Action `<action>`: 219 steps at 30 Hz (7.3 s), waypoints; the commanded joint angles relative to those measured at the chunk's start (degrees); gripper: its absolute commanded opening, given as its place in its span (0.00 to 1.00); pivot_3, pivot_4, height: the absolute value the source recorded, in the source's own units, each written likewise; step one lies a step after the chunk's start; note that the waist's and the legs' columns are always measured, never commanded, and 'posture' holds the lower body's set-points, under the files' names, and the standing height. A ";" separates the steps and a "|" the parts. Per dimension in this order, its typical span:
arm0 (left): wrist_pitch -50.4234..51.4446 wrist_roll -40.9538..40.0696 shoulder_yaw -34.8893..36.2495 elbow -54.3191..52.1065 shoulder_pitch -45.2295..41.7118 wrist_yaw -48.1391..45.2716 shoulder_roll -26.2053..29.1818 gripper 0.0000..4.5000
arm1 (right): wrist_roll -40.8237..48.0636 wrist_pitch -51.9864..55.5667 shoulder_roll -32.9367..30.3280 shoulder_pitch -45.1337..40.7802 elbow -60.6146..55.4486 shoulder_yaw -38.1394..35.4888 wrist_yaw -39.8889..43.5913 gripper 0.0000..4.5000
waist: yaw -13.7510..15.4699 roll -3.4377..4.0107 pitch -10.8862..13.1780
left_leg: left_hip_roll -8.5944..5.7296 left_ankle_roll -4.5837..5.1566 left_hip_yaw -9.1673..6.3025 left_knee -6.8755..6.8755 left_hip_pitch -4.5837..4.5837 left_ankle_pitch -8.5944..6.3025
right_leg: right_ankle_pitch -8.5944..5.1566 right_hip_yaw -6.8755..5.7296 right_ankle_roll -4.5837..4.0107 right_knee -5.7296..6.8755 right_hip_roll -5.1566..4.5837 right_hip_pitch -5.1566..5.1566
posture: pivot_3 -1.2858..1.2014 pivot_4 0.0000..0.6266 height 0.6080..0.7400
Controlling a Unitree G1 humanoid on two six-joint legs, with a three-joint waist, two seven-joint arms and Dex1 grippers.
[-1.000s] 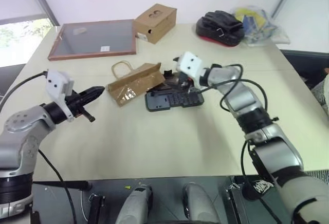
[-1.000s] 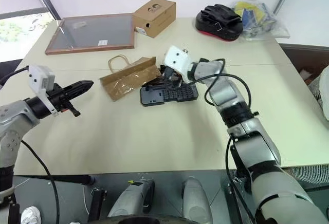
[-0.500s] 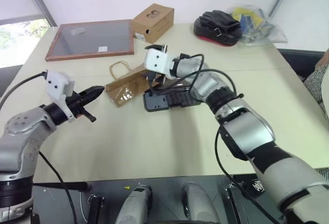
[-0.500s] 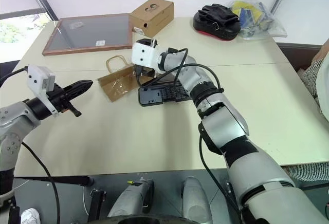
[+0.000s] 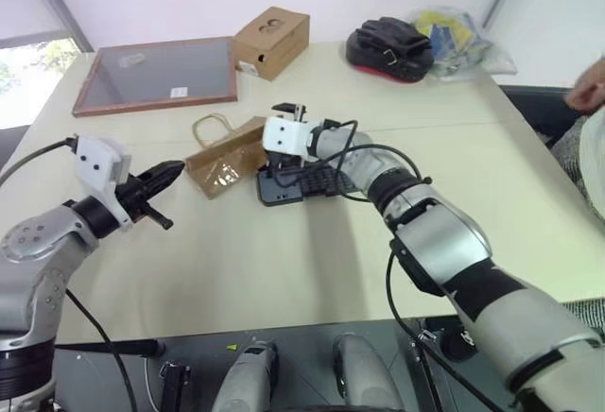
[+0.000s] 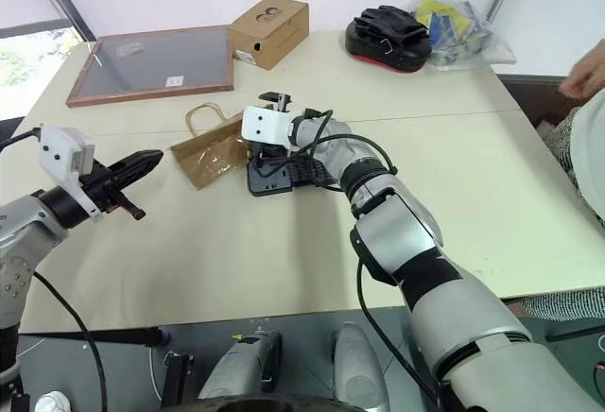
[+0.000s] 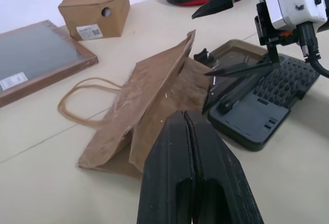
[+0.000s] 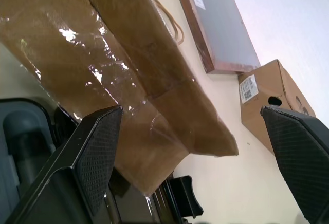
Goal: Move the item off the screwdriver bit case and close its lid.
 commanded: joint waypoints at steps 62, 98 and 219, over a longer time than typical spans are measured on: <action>-32.45 23.41 -16.49 64.91 -36.52 -13.93 -8.68 0.70 | 47.44 67.65 -24.66 41.32 -95.07 -23.62 17.33 1.00 | 1.77 0.13 0.10 | 0.12 0.02 0.16 0.24 -0.02 -0.13 | 0.11 -0.08 -0.07 -0.09 0.08 0.13 | 0.52 0.24 1.00; -12.48 26.50 12.31 23.72 1.52 24.28 -4.30 0.02 | 46.53 61.85 -20.10 37.03 -85.50 -17.51 21.45 1.00 | 2.31 0.10 0.08 | 0.22 0.01 0.07 0.23 -0.01 -0.14 | 0.12 -0.03 -0.07 -0.08 0.07 0.12 | 0.52 0.24 1.00; -20.45 20.51 -16.04 21.87 -15.02 -5.91 -6.66 1.00 | 40.43 115.36 -13.75 30.27 -87.27 -21.40 -4.55 0.01 | 1.51 0.19 0.06 | 0.17 -0.04 0.12 0.18 -0.03 -0.11 | 0.16 -0.01 -0.15 -0.02 0.16 0.00 | 0.52 0.24 1.00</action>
